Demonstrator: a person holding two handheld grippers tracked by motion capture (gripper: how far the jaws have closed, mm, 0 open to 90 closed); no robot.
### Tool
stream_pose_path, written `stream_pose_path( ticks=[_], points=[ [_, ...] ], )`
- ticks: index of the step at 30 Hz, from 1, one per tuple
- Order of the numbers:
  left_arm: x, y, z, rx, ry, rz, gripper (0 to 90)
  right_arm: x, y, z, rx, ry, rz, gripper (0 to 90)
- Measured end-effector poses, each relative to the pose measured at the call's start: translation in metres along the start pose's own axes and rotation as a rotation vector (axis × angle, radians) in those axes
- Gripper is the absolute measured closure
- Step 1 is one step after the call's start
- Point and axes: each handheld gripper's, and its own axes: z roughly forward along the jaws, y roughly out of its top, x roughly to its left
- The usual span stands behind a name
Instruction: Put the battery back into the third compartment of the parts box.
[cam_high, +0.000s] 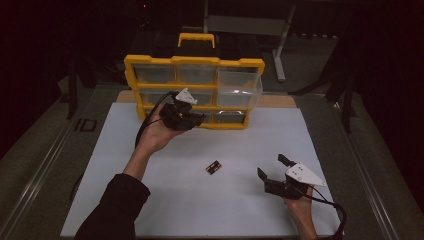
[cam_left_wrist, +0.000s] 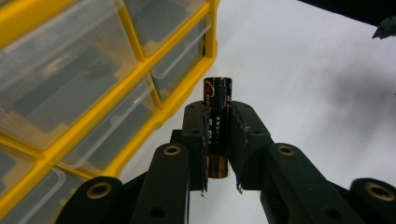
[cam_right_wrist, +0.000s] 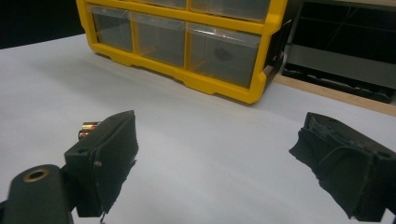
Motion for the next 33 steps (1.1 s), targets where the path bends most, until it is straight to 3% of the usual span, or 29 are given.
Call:
stream_pose_path(
  ticks=[17,33],
  points=[
    [0.004,0.017,-0.018,-0.068,0.035,0.008,77.1,0.0,0.0,0.0,0.0,-0.001,0.001,11.7],
    [0.01,0.03,-0.031,-0.124,0.042,-0.012,77.1,0.0,0.0,0.0,0.0,-0.002,0.001,11.7]
  ],
)
